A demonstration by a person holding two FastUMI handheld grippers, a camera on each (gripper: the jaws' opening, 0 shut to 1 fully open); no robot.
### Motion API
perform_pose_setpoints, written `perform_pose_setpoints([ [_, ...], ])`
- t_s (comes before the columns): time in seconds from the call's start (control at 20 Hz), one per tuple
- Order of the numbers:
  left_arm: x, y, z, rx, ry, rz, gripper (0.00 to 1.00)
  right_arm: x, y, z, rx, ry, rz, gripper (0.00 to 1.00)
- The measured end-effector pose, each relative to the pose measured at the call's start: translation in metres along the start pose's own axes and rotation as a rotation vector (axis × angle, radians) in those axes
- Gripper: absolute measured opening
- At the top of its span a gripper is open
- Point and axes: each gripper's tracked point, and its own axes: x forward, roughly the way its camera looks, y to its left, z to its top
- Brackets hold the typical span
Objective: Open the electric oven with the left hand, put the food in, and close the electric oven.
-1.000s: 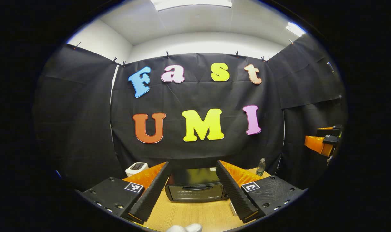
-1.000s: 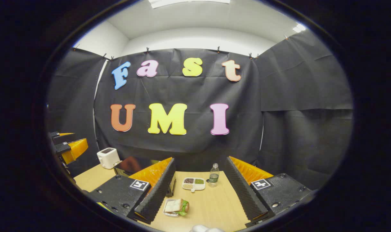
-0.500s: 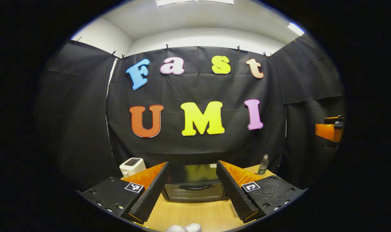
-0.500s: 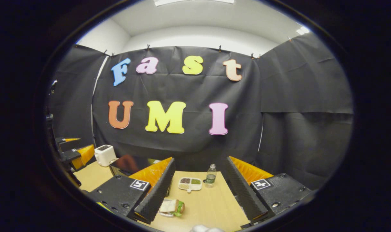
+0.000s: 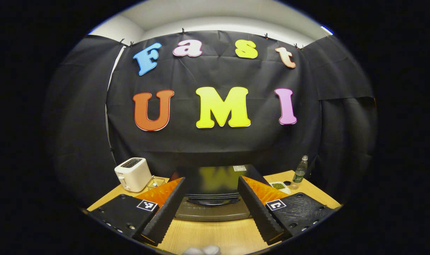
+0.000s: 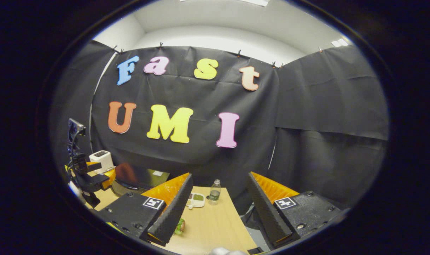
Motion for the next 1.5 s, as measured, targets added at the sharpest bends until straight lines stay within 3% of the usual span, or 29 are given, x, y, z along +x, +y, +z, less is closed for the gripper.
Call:
perform_pose_setpoints([
  [0.15, 0.032, -0.001, -0.028, -0.007, 0.063, -0.003, 0.95, 0.000, -0.007, -0.004, -0.012, 0.021, -0.033, 0.93],
  [0.2, 0.041, -0.001, -0.036, 0.003, 0.076, -0.002, 0.95, 0.000, -0.008, -0.005, -0.018, 0.028, -0.041, 1.00],
  [0.3, 0.058, -0.001, -0.047, 0.007, 0.098, -0.003, 0.95, 0.001, -0.011, -0.008, -0.025, 0.042, -0.054, 1.00],
  [0.35, 0.065, -0.002, -0.054, 0.003, 0.119, -0.006, 0.95, 0.002, -0.011, -0.010, -0.021, 0.045, -0.061, 0.95],
  [0.4, 0.071, -0.004, -0.062, -0.003, 0.142, -0.012, 0.95, 0.003, -0.011, -0.011, -0.013, 0.049, -0.066, 1.00],
  [0.6, 0.083, -0.004, -0.097, 0.005, 0.250, -0.015, 0.96, 0.005, -0.008, -0.023, 0.000, 0.079, -0.069, 1.00],
  [0.7, 0.082, -0.003, -0.094, 0.025, 0.224, -0.022, 0.99, 0.006, -0.005, -0.024, -0.001, 0.081, -0.066, 0.95],
  [0.75, 0.083, -0.003, -0.100, 0.016, 0.247, -0.019, 0.97, 0.006, -0.006, -0.025, -0.004, 0.081, -0.067, 1.00],
  [0.9, 0.081, -0.003, -0.099, 0.007, 0.254, -0.015, 0.99, 0.004, -0.003, -0.029, 0.006, 0.088, -0.061, 1.00],
  [0.95, 0.079, -0.003, -0.099, 0.010, 0.259, -0.015, 0.99, 0.004, -0.002, -0.028, 0.008, 0.088, -0.058, 0.95],
  [1.05, 0.073, -0.003, -0.100, 0.010, 0.255, -0.017, 0.99, 0.002, 0.000, -0.029, 0.001, 0.085, -0.053, 1.00],
  [1.15, 0.063, -0.003, -0.104, 0.009, 0.257, -0.021, 0.99, -0.002, 0.001, -0.031, -0.004, 0.085, -0.048, 1.00],
  [1.2, 0.057, -0.003, -0.105, 0.009, 0.261, -0.021, 0.99, -0.004, 0.002, -0.030, -0.003, 0.084, -0.044, 0.95],
  [1.25, 0.052, -0.003, -0.107, 0.010, 0.262, -0.022, 0.99, -0.006, 0.004, -0.031, -0.002, 0.085, -0.036, 1.00],
  [1.4, 0.033, -0.005, -0.117, 0.009, 0.281, -0.021, 0.99, -0.011, 0.006, -0.032, 0.003, 0.082, -0.026, 1.00],
  [1.45, 0.028, -0.004, -0.121, 0.009, 0.288, -0.018, 0.98, -0.013, 0.006, -0.033, 0.004, 0.083, -0.023, 0.95],
  [1.5, 0.021, -0.005, -0.123, 0.007, 0.299, -0.018, 0.98, -0.015, 0.005, -0.035, 0.003, 0.085, -0.023, 1.00],
])
